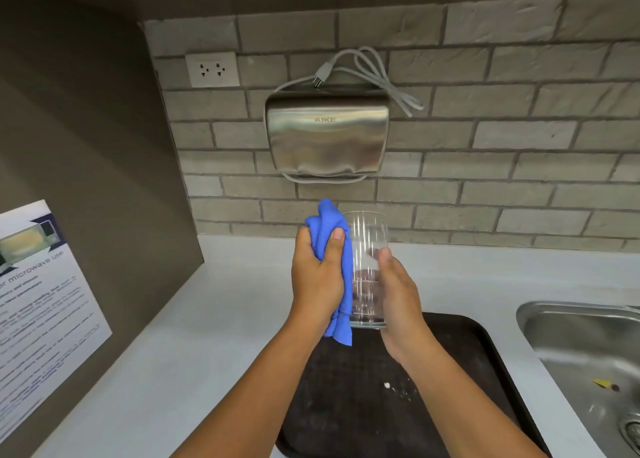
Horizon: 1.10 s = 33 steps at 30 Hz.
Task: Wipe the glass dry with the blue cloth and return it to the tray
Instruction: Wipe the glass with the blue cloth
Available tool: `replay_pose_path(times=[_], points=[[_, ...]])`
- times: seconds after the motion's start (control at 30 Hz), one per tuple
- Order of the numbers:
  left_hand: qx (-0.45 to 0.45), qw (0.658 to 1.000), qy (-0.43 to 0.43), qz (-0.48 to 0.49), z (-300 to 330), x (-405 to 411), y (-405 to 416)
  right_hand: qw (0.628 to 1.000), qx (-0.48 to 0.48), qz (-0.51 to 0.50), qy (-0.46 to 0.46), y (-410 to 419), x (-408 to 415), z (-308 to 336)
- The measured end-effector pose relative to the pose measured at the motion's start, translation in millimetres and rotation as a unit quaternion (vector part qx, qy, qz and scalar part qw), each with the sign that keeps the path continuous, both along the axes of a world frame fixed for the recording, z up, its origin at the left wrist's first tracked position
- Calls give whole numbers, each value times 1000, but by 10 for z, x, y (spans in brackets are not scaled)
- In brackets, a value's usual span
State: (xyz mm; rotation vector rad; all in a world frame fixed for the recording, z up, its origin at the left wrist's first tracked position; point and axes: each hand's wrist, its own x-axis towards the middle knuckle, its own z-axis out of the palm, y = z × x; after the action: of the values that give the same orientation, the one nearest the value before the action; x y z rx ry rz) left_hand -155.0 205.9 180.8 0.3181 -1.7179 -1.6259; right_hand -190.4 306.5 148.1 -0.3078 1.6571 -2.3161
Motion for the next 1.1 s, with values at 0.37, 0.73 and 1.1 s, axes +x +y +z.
replay_pose_path(times=[0.37, 0.73, 1.1], points=[[-110, 993, 43, 5, 51, 142, 37, 993, -85, 79, 15, -1, 134, 56], [56, 996, -27, -67, -90, 74, -148, 993, -102, 57, -8, -19, 142, -4], [-3, 999, -32, 6, -221, 81, -159, 996, 72, -42, 39, -147, 276, -54]])
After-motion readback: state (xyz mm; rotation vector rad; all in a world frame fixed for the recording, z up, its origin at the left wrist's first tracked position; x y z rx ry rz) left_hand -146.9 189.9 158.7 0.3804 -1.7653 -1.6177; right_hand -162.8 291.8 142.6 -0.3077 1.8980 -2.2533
